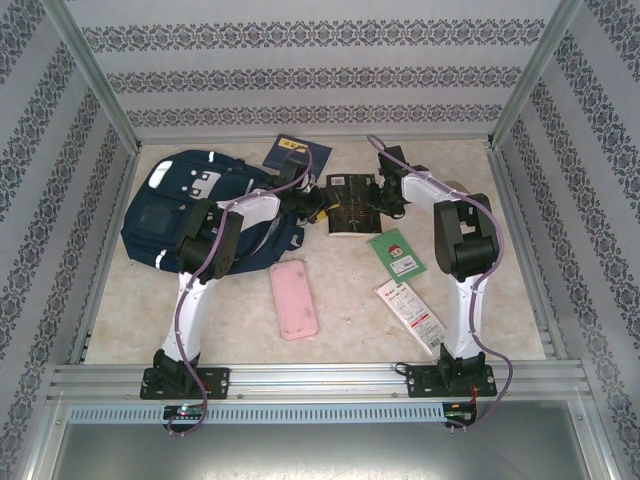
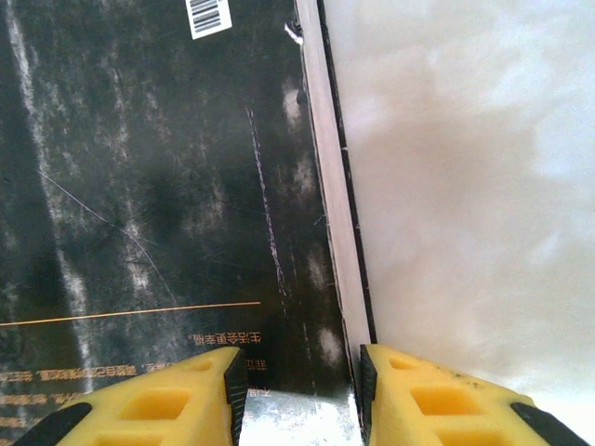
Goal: Pack the student bag
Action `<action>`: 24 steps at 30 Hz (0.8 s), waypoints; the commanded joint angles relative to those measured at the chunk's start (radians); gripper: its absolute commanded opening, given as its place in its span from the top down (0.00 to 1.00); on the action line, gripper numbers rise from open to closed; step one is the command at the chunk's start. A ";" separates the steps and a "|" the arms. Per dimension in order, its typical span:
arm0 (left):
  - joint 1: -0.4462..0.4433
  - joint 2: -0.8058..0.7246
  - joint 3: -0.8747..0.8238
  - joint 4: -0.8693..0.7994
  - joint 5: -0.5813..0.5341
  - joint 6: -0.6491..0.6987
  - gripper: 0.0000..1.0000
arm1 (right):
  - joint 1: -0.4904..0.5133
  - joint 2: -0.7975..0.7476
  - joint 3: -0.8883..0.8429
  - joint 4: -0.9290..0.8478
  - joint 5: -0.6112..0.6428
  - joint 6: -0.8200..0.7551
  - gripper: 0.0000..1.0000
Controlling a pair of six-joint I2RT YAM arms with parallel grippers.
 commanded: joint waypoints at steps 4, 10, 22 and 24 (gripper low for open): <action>-0.044 -0.084 0.005 0.290 0.169 -0.087 0.53 | 0.054 -0.027 -0.037 0.021 -0.158 0.031 0.62; -0.041 -0.083 0.007 0.170 0.145 -0.025 0.65 | 0.047 -0.070 -0.052 0.021 -0.154 0.033 0.60; 0.006 -0.196 0.014 0.163 0.247 0.017 1.00 | -0.052 -0.282 -0.254 0.242 -0.341 0.182 0.40; 0.013 -0.215 0.020 0.169 0.293 0.022 1.00 | -0.076 -0.315 -0.304 0.320 -0.415 0.230 0.39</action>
